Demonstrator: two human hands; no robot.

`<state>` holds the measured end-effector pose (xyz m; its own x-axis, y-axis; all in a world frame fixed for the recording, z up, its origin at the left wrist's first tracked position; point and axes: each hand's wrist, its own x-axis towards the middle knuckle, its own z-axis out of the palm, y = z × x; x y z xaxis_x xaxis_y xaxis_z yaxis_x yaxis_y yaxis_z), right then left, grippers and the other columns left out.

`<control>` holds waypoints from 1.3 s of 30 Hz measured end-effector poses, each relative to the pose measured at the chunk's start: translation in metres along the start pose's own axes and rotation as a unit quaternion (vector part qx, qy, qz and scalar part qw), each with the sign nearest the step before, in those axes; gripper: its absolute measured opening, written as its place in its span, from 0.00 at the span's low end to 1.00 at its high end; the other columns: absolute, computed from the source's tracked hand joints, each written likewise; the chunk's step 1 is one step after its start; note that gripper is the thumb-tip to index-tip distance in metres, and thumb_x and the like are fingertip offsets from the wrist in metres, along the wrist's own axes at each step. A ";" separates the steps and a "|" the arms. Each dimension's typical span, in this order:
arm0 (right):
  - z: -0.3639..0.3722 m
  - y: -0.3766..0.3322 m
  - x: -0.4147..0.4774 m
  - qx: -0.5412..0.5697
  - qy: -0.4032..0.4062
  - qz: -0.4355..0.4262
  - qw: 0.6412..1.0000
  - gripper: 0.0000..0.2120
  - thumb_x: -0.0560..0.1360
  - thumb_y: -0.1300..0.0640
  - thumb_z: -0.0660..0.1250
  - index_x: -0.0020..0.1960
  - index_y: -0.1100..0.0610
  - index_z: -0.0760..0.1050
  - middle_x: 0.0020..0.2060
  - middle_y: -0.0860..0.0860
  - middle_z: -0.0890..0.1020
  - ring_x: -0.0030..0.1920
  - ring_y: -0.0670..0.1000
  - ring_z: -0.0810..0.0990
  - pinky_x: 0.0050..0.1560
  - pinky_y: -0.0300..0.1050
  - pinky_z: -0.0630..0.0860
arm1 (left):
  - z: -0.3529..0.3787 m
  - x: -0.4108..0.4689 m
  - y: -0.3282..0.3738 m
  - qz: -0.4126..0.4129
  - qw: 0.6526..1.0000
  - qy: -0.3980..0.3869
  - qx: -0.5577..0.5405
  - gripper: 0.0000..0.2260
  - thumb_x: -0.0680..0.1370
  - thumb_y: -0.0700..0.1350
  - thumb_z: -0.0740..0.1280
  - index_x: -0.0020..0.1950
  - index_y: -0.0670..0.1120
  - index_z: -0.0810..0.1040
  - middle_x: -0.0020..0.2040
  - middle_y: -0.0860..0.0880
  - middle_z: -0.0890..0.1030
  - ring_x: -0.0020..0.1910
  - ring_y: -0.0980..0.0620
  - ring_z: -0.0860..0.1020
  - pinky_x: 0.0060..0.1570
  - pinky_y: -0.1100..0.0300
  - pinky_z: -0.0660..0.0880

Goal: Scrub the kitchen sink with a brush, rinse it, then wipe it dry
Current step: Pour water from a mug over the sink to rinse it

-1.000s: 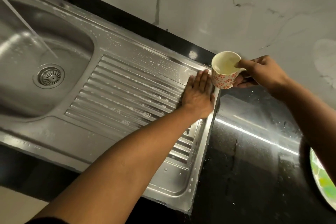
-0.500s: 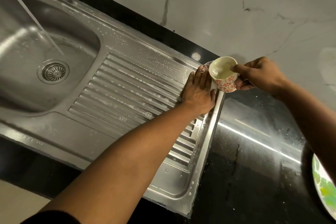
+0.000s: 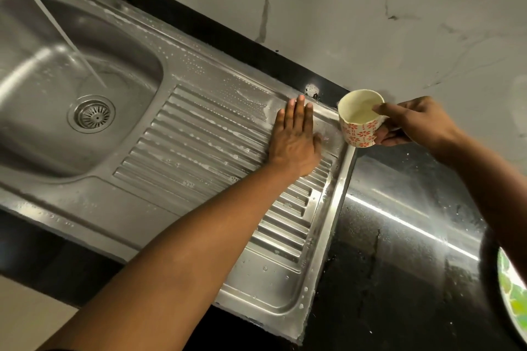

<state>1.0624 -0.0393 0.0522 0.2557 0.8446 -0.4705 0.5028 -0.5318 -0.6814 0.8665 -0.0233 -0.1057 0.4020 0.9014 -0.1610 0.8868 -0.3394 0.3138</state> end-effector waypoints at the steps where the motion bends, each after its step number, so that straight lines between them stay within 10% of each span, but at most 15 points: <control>1: 0.002 -0.001 0.002 -0.003 0.002 -0.001 1.000 0.16 0.81 0.50 0.70 0.49 0.65 0.83 0.41 0.65 0.87 0.44 0.62 0.87 0.53 0.56 0.85 | 0.000 -0.002 0.002 0.005 1.000 -0.002 -0.003 0.33 0.85 0.59 0.43 0.84 0.41 0.39 0.83 0.38 0.36 0.83 0.38 0.37 0.81 0.41 0.40; 10: 0.006 -0.007 0.006 -0.030 0.011 -0.011 0.999 0.18 0.80 0.46 0.71 0.50 0.63 0.84 0.40 0.60 0.88 0.44 0.60 0.88 0.53 0.55 0.85 | 0.009 -0.004 0.032 0.150 0.987 -0.049 0.025 0.32 0.85 0.58 0.44 0.85 0.43 0.47 0.86 0.43 0.49 0.85 0.45 0.44 0.81 0.39 0.44; 18: -0.002 -0.004 -0.002 -0.007 0.016 0.003 1.000 0.19 0.81 0.46 0.70 0.51 0.64 0.83 0.40 0.61 0.88 0.44 0.62 0.88 0.52 0.55 0.85 | -0.004 -0.006 0.015 0.021 1.000 -0.019 -0.012 0.31 0.86 0.57 0.42 0.85 0.41 0.41 0.85 0.41 0.40 0.84 0.42 0.39 0.82 0.41 0.42; 39: -0.010 0.002 -0.005 -0.072 0.010 -0.015 0.997 0.19 0.80 0.46 0.72 0.46 0.64 0.84 0.38 0.60 0.87 0.45 0.64 0.88 0.56 0.62 0.84 | -0.009 0.004 0.018 0.278 0.954 -0.023 0.110 0.33 0.85 0.62 0.44 0.83 0.43 0.59 0.83 0.40 0.61 0.84 0.40 0.54 0.81 0.36 0.45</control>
<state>1.0703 -0.0447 0.0585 0.2556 0.8614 -0.4390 0.6230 -0.4940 -0.6065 0.8816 -0.0234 -0.0923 0.8294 0.5543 -0.0690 0.5577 -0.8147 0.1590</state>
